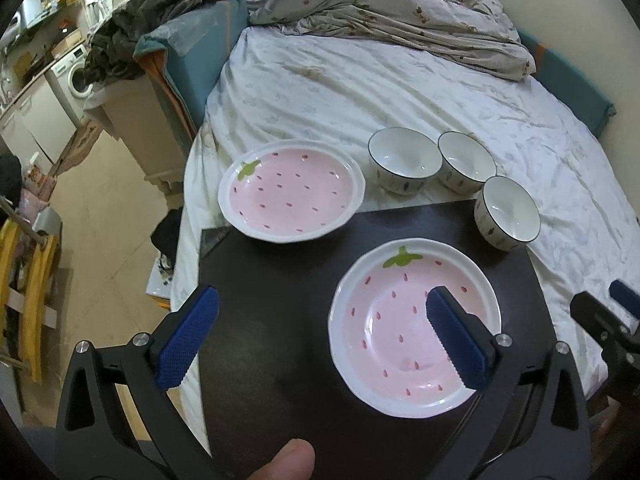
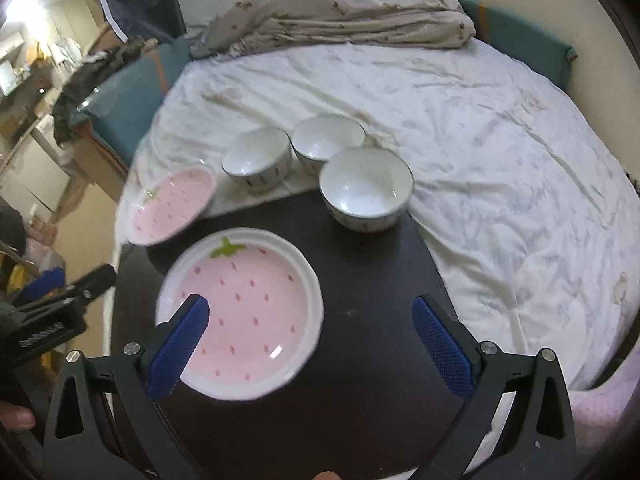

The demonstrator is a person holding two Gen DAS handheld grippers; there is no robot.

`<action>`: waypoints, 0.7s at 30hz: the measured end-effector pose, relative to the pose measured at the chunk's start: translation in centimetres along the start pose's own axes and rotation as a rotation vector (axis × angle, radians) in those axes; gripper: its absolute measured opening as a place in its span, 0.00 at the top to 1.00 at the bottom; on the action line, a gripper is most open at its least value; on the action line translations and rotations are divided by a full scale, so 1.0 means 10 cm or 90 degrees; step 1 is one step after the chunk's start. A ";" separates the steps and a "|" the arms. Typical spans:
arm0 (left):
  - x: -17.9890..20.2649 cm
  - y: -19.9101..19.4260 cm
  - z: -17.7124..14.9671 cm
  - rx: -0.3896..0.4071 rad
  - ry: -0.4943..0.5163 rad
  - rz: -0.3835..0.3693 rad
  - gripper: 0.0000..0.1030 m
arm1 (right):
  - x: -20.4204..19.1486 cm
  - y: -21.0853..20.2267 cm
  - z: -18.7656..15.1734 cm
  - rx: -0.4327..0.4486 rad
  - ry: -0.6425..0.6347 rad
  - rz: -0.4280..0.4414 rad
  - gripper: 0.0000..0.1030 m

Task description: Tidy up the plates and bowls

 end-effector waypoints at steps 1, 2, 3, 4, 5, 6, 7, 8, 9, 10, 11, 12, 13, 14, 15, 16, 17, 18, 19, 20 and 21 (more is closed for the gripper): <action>0.00 -0.01 0.03 -0.003 0.002 -0.005 0.00 | -0.02 0.00 0.04 0.003 -0.006 -0.007 0.00; 0.01 -0.01 0.06 -0.007 0.005 -0.011 0.00 | -0.05 -0.01 0.08 0.008 -0.017 -0.019 0.00; 0.01 -0.01 0.09 -0.010 0.007 -0.014 0.00 | -0.06 -0.01 0.12 0.010 -0.022 -0.030 0.00; 0.01 -0.02 0.13 -0.011 0.010 -0.015 0.00 | -0.07 0.00 0.15 0.008 -0.022 -0.042 0.00; 0.00 -0.02 0.15 -0.012 0.011 -0.016 0.00 | -0.08 0.01 0.19 0.006 -0.015 -0.043 0.00; -0.01 -0.02 0.18 -0.013 0.012 -0.016 0.00 | -0.10 0.01 0.23 0.008 -0.002 -0.030 0.00; -0.03 -0.01 0.21 -0.018 0.011 -0.017 0.00 | -0.10 0.01 0.26 0.009 0.009 -0.025 0.00; -0.04 0.00 0.24 -0.021 0.011 -0.018 0.00 | -0.10 0.02 0.29 0.008 0.019 -0.028 0.00; -0.06 0.00 0.27 -0.023 0.011 -0.018 0.00 | -0.11 0.04 0.32 0.004 0.024 -0.029 0.00; -0.09 0.01 0.32 -0.023 0.012 -0.015 0.00 | -0.13 0.06 0.35 0.003 0.028 -0.027 0.00; -0.11 0.02 0.35 -0.023 0.014 -0.012 0.00 | -0.13 0.08 0.37 0.001 0.030 -0.027 0.00; -0.13 0.02 0.38 -0.021 0.016 -0.008 0.00 | -0.14 0.10 0.40 0.000 0.032 -0.029 0.00; -0.16 0.03 0.41 -0.020 0.018 -0.004 0.00 | -0.16 0.11 0.43 0.004 0.033 -0.027 0.00; -0.18 0.05 0.44 -0.020 0.018 -0.001 0.00 | -0.17 0.12 0.46 0.008 0.032 -0.029 0.00; -0.21 0.07 0.48 -0.020 0.017 0.000 0.00 | -0.17 0.15 0.50 0.012 0.036 -0.037 0.00; -0.24 0.10 0.51 -0.024 0.014 0.000 0.00 | -0.16 0.17 0.52 0.011 0.040 -0.039 0.00; -0.28 0.13 0.54 -0.026 0.010 0.000 0.00 | -0.17 0.22 0.55 0.005 0.047 -0.028 0.00; -0.30 0.16 0.55 -0.027 0.006 0.001 0.00 | -0.18 0.29 0.57 -0.008 0.056 -0.025 0.00; -0.34 0.19 0.58 -0.029 0.003 0.004 0.00 | -0.16 0.34 0.58 -0.018 0.069 -0.030 0.00; -0.37 0.23 0.60 -0.031 0.002 0.009 0.00 | -0.16 0.40 0.61 -0.023 0.078 -0.020 0.00; -0.40 0.27 0.62 -0.033 0.002 0.013 0.00 | -0.18 0.44 0.63 -0.025 0.080 -0.013 0.00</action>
Point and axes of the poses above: each gripper's, at about its wrist camera, not at the fingertips, and y roughly the way its jaws point, x to its right, z to its top, the point moved 9 cm from there along y, roughly the way its jaws point, and after that the axes turned 3 degrees about -z, right-handed, at the moved point
